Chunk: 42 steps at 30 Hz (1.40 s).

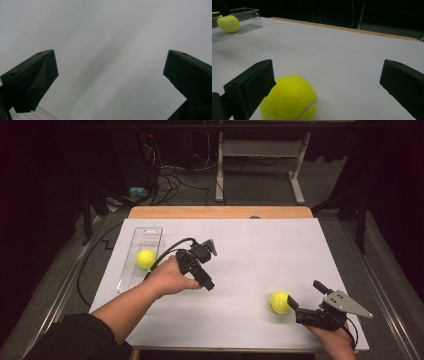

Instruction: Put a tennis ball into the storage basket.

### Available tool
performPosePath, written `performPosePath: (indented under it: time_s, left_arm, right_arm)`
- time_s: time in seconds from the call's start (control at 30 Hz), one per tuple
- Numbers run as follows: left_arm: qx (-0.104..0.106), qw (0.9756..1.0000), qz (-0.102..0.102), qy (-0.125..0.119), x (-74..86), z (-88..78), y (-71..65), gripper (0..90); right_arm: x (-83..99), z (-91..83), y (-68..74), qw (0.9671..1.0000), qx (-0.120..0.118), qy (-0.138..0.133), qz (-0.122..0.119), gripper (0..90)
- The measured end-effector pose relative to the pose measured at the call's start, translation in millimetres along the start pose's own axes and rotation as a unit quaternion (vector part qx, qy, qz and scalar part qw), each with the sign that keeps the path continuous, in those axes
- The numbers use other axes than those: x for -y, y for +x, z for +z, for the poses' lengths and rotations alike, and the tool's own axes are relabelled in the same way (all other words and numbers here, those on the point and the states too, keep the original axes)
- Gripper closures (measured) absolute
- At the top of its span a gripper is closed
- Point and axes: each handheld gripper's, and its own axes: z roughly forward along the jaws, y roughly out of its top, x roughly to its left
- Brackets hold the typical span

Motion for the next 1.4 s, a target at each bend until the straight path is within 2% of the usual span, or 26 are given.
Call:
performPosePath:
  time_s: [0.13, 0.2, 0.27, 0.4, 0.5, 0.6, 0.67, 0.73, 0.83, 1.0, 1.3, 1.4]
  left_arm:
    - [0.004, 1.0000, 0.003, 0.005, 0.1, 1.8, -0.2, 0.4]
    - [0.002, 0.9999, 0.007, 0.011, 0.1, 2.3, 0.8, 0.4]
    - [0.002, 1.0000, 0.003, 0.009, 0.5, 4.3, 1.9, 0.4]
    - [-0.001, 0.9999, -0.004, 0.009, 2.9, 5.8, 2.4, 0.4]
    - [-0.006, 0.9999, -0.002, 0.010, 4.1, 6.0, -0.8, 0.4]
    - [-0.002, 1.0000, 0.003, 0.009, 4.7, 5.4, -3.1, 0.4]
    - [-0.001, 0.9998, 0.008, 0.017, 4.6, 5.8, -2.7, 0.4]
    - [-0.003, 0.9998, 0.009, 0.018, 4.6, 6.4, -2.2, 0.4]
    - [-0.002, 0.9999, 0.000, 0.014, 4.2, 7.8, -1.2, 0.4]
    - [0.000, 0.9998, 0.008, 0.020, 3.5, 8.0, -1.0, 0.5]
    - [0.000, 0.9998, 0.006, 0.021, 4.0, 7.8, -0.8, 0.5]
    - [0.000, 0.9998, 0.005, 0.021, 4.6, 7.1, -0.5, 0.5]
  right_arm:
    - [-0.8, -0.5, 2.1, 1.0000, -0.003, -0.005, 0.005, 0.0]
    - [0.8, -0.2, 3.8, 1.0000, -0.007, 0.002, -0.002, 0.0]
    - [0.8, 0.5, 4.6, 0.9999, -0.010, 0.005, -0.009, 0.0]
    - [-0.5, 0.3, 6.7, 0.9999, -0.015, 0.005, -0.005, 0.0]
    - [-2.6, -0.3, 9.7, 0.9997, -0.022, 0.006, -0.012, 0.0]
    - [-4.0, 1.4, 11.6, 0.9994, -0.030, 0.014, -0.010, 0.2]
    - [-3.9, 3.9, 13.6, 0.9989, -0.038, 0.029, -0.006, 1.0]
    - [-3.1, 8.1, 16.2, 0.9976, -0.048, 0.049, -0.010, 2.5]
    - [1.1, 17.2, 20.6, 0.9939, -0.054, 0.096, -0.016, 3.5]
    - [5.7, 24.9, 24.3, 0.9887, -0.057, 0.137, -0.021, 7.4]
    - [9.9, 33.0, 29.6, 0.9821, -0.063, 0.175, -0.030, 16.6]
    - [10.4, 34.4, 30.4, 0.9815, -0.060, 0.179, -0.031, 21.8]
